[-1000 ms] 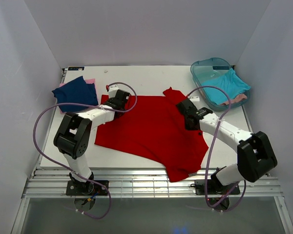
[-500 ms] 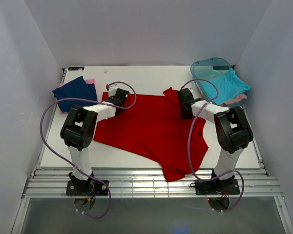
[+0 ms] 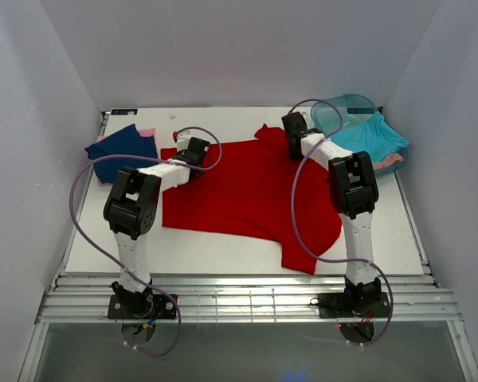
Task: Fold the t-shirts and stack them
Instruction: Flatten the tshirt out
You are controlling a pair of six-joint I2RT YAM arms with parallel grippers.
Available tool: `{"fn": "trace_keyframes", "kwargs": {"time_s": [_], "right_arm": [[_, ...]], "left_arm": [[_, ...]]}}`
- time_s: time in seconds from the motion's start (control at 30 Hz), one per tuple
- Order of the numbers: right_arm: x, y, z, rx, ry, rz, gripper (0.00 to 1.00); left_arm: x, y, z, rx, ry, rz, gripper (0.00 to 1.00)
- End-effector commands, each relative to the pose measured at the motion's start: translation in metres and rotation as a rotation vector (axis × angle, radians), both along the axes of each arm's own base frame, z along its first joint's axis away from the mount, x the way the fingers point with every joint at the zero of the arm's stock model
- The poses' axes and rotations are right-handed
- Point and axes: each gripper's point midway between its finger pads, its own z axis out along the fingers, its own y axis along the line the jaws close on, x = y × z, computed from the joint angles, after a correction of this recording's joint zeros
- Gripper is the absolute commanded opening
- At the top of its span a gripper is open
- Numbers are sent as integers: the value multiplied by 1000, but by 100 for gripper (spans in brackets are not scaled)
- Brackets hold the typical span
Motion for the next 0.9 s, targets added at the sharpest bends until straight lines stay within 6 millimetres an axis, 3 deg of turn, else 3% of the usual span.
{"fn": "trace_keyframes", "kwargs": {"time_s": [0.0, 0.07, 0.1, 0.17, 0.33, 0.37, 0.43, 0.5, 0.53, 0.57, 0.63, 0.67, 0.77, 0.83, 0.87], "right_arm": [[21, -9, -10, -39, 42, 11, 8], [33, -9, -6, -33, 33, 20, 8], [47, -8, -1, -21, 9, 22, 8], [55, -5, 4, -11, 1, 38, 8], [61, 2, 10, 14, -9, 84, 8], [64, 3, 26, 24, -52, 85, 8], [65, 3, 42, 25, -100, 99, 8], [62, 2, 77, 12, -186, 114, 19], [60, 2, 93, 10, -217, 122, 24], [52, 1, 122, 1, -264, 126, 32], [45, 3, 155, -25, -331, 153, 43], [32, 8, 181, -26, -370, 171, 51], [-3, 19, 211, -23, -380, 213, 61], [-29, 24, 205, -8, -327, 214, 61], [-45, 33, 211, 10, -327, 235, 60]], "left_arm": [[19, -3, -6, 12, 29, -26, 0], [27, 2, -18, 48, 55, -19, 0], [32, 4, -18, 56, 53, -13, 0], [47, 10, -13, 61, 37, 4, 0], [56, 27, -12, 65, 43, 44, 0], [59, 23, -10, 42, 26, 27, 0], [66, 16, 14, 16, -36, -24, 0], [72, 3, 33, -41, -112, -85, 0], [75, -1, 59, -58, -169, -117, 2], [78, -7, 73, -76, -215, -142, 15], [80, -15, 111, -105, -289, -197, 31], [82, -16, 125, -111, -316, -205, 48], [74, -15, 153, -110, -343, -227, 56], [62, -6, 147, -84, -305, -195, 57], [56, -2, 146, -75, -296, -182, 57]]}}
